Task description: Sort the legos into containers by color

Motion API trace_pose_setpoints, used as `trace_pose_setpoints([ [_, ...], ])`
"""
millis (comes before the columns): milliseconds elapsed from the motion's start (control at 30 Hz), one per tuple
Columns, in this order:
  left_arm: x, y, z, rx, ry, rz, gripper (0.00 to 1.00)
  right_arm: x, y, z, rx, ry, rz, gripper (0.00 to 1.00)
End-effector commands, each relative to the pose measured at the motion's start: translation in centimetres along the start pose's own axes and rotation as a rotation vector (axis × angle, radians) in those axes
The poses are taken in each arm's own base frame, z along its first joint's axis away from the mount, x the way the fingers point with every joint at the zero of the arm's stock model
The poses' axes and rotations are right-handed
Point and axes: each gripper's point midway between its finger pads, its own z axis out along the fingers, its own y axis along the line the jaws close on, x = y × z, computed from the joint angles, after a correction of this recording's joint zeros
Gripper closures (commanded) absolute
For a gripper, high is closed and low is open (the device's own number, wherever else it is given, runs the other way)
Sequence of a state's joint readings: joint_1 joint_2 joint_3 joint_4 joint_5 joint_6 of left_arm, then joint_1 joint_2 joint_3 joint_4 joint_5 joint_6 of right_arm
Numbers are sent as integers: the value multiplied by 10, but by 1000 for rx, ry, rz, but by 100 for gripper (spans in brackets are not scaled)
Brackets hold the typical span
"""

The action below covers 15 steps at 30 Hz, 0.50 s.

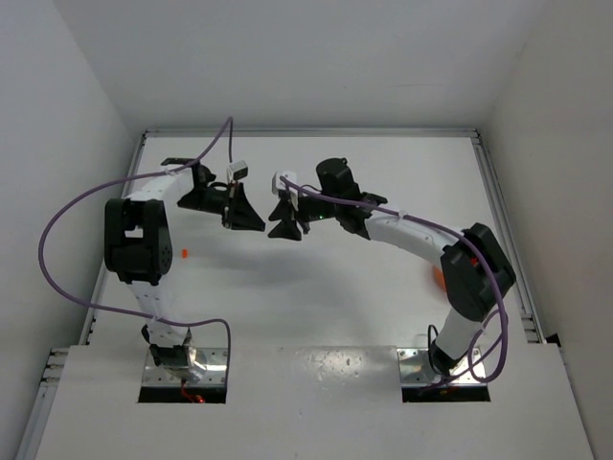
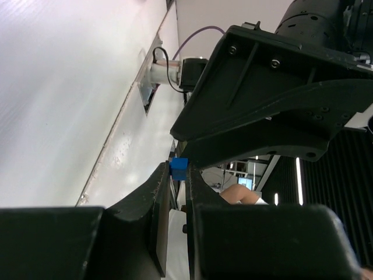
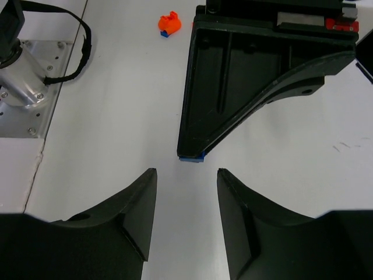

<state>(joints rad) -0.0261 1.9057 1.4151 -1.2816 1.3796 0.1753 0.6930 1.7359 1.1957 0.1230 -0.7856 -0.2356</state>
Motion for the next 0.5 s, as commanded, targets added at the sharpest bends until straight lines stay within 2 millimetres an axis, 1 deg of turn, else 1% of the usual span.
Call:
trace_pose_setpoints([
  [0,8,-15,4,11,10,71,100,-31,-4,7,-13,-69,-82,53],
  [67,8,-15,4,11,10,71,100,-34,-6,7,-10,-75,-89,53],
  [100,8,-15,4,11,10,71,100,-31,-6,8,-13,-69,-82,53],
  [133,9,-16,7,12,19,72,100,-30,-6,8,-13,-69,-82,53],
  [167,8,-17,6,11,18,81,100,-31,-2,11,-22,-70,-75,53],
  [200,8,-17,6,11,18,81,100,-27,-2,13,-24,-64,-69,53],
  [233,8,-17,6,11,18,81,100,-33,-5,13,-19,-76,-83,53],
  [367,9,-18,9,12,27,83,100,-33,-5,13,-19,-77,-83,53],
  [400,9,-18,9,12,27,83,100,-32,-2,17,-31,-71,-78,53],
  [433,9,-18,9,12,27,83,100,-32,-2,17,-31,-70,-78,54],
  [467,9,-18,9,12,27,83,100,-32,-2,17,-31,-70,-78,58],
])
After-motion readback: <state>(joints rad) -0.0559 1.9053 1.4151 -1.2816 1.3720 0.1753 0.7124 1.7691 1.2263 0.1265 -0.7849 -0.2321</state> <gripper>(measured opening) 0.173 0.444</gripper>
